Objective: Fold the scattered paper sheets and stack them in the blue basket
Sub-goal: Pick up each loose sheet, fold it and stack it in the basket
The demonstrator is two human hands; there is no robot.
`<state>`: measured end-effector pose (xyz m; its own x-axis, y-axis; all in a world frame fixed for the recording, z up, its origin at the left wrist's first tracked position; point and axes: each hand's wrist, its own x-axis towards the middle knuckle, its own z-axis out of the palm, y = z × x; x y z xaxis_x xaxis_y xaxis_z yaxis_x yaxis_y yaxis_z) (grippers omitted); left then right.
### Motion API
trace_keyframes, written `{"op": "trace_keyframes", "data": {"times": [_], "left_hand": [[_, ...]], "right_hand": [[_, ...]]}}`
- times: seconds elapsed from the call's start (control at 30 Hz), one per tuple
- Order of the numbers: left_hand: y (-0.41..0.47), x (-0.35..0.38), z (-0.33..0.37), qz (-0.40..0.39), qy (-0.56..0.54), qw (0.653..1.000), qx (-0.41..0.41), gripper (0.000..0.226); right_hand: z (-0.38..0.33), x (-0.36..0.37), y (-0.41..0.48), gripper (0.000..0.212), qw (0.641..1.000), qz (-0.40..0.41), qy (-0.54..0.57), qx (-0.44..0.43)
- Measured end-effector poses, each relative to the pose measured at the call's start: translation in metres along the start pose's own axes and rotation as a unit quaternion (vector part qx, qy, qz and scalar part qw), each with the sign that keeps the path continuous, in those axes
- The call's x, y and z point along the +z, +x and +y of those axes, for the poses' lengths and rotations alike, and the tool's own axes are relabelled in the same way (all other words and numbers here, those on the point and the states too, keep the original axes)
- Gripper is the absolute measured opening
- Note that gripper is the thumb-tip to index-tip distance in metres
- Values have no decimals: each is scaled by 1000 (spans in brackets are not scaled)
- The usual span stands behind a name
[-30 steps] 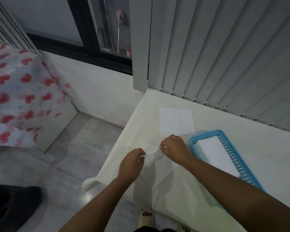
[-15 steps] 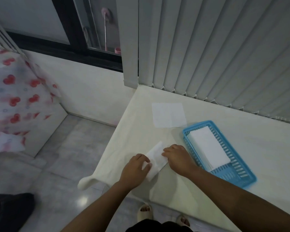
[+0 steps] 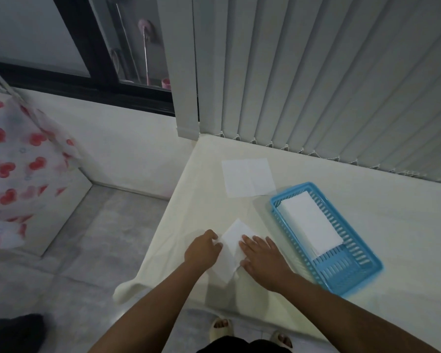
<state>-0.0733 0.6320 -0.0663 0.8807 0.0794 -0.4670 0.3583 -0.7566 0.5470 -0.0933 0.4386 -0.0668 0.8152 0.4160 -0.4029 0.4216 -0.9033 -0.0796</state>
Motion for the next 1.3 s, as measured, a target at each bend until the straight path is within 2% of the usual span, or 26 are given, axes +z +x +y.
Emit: {"op": "trace_keyframes", "data": {"times": [0.1, 0.33, 0.4, 0.5, 0.67, 0.73, 0.83, 0.9, 1.0, 1.07, 1.13, 1.2, 1.3], "left_hand": [[7, -1, 4, -5, -4, 1000, 4, 24], [11, 1, 17, -18, 3, 1000, 19, 10], [12, 1, 21, -29, -21, 999, 14, 12], [14, -4, 24, -39, -59, 997, -8, 37], [15, -16, 25, -100, -68, 993, 7, 14], [13, -18, 27, -88, -74, 993, 10, 17], [11, -23, 34, -47, -109, 993, 3, 16], [10, -29, 41, -15, -156, 988, -2, 11], [8, -37, 54, 33, -255, 966, 3, 7], [5, -39, 65, 41, -338, 940, 12, 13], [-1, -41, 77, 34, -408, 912, 24, 19], [-8, -41, 90, 28, -448, 893, 36, 19], [-11, -36, 103, 12, -492, 869, 47, 17]], "right_hand": [[0, 0, -5, 78, 1000, -8, 8, 4], [2, 9, -21, 53, 1000, 0, -5, 17], [4, 8, -22, 55, 1000, 13, 1, 24], [5, 6, -20, 67, 1000, 5, 23, 1], [8, 1, -22, 79, 999, 24, 47, -6], [7, -2, -22, 70, 996, 34, 83, 13], [1, -4, -18, 43, 978, 89, 176, 73], [-5, -15, -17, 33, 932, 126, 302, 157], [-14, -37, -17, 35, 811, 107, 511, 264], [-15, -48, -15, 37, 711, 76, 629, 305], [-15, -59, -14, 41, 617, 48, 720, 315], [-10, -71, -13, 38, 552, 59, 772, 309], [-3, -88, -12, 21, 460, 120, 826, 302]]}}
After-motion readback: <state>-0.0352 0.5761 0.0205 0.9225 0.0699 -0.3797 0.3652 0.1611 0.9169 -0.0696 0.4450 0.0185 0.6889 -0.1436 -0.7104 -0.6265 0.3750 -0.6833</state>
